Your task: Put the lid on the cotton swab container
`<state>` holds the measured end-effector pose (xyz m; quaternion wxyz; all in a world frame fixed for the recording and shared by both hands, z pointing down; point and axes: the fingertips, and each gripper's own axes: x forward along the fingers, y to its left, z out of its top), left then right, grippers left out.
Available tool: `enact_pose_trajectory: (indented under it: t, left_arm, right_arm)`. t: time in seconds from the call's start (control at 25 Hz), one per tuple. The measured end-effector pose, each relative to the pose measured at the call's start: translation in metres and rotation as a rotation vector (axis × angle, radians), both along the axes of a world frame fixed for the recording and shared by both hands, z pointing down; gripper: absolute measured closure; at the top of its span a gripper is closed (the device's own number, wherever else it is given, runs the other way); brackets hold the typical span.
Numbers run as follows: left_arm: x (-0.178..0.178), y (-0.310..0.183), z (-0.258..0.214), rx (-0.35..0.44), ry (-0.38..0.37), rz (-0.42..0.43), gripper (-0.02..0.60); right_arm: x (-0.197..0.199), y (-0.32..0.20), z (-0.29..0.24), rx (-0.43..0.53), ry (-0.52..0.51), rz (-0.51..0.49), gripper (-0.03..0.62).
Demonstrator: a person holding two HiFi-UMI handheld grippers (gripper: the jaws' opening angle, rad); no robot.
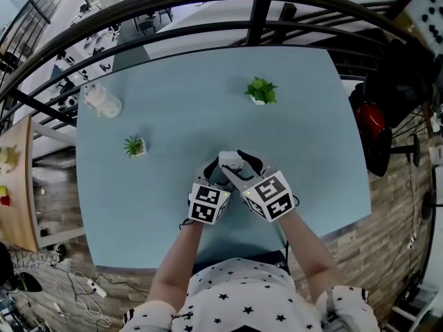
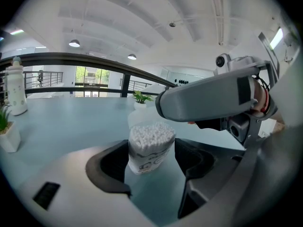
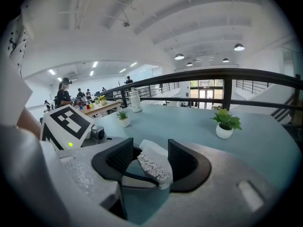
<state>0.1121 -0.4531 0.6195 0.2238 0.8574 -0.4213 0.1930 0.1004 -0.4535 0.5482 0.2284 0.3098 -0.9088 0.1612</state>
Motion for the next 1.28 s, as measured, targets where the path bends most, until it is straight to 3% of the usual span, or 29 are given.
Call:
enact_pose_trajectory:
  t: [1.28]
  left_arm:
    - [-0.003,-0.001,0.005,-0.023,-0.014,-0.008,0.301]
  right_arm:
    - [-0.002,0.016,0.021,-0.059,0.031,0.010,0.381]
